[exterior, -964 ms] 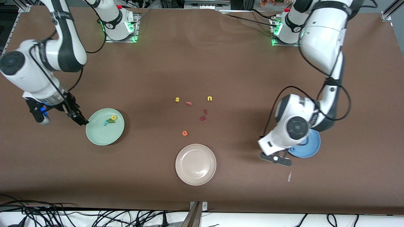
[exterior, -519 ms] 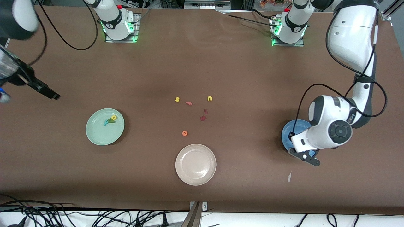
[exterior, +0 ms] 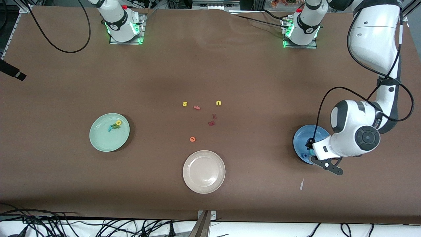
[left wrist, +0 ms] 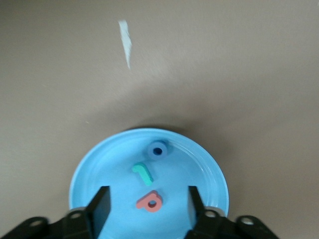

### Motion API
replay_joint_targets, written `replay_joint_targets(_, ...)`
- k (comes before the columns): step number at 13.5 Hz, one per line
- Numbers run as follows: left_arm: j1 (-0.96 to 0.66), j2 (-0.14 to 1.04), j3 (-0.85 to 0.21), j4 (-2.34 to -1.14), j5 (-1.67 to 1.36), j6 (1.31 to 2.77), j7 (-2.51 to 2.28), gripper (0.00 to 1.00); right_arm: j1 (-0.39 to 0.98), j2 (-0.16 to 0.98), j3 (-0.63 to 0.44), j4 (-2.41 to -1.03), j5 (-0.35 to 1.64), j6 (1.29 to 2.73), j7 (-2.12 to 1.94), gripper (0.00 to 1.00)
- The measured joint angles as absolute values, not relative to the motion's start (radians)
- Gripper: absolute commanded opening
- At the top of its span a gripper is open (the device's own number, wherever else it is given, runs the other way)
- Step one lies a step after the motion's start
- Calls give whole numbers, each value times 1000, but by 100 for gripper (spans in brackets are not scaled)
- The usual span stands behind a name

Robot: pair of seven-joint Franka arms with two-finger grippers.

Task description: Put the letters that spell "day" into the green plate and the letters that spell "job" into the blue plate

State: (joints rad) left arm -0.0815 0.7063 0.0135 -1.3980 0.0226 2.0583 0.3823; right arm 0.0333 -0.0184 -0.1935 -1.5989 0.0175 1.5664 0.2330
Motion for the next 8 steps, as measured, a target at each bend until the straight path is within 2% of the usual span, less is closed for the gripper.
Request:
replay_joint_targets(3,-44,677,21,-1333,23,1980,382,100,84,18,-177,-1563,18,1555,209,100)
replay_joint_targets(8,33,607,21,-1263,-9,1848,386,100,109,42,-164,-1585,17,1537,57,100)
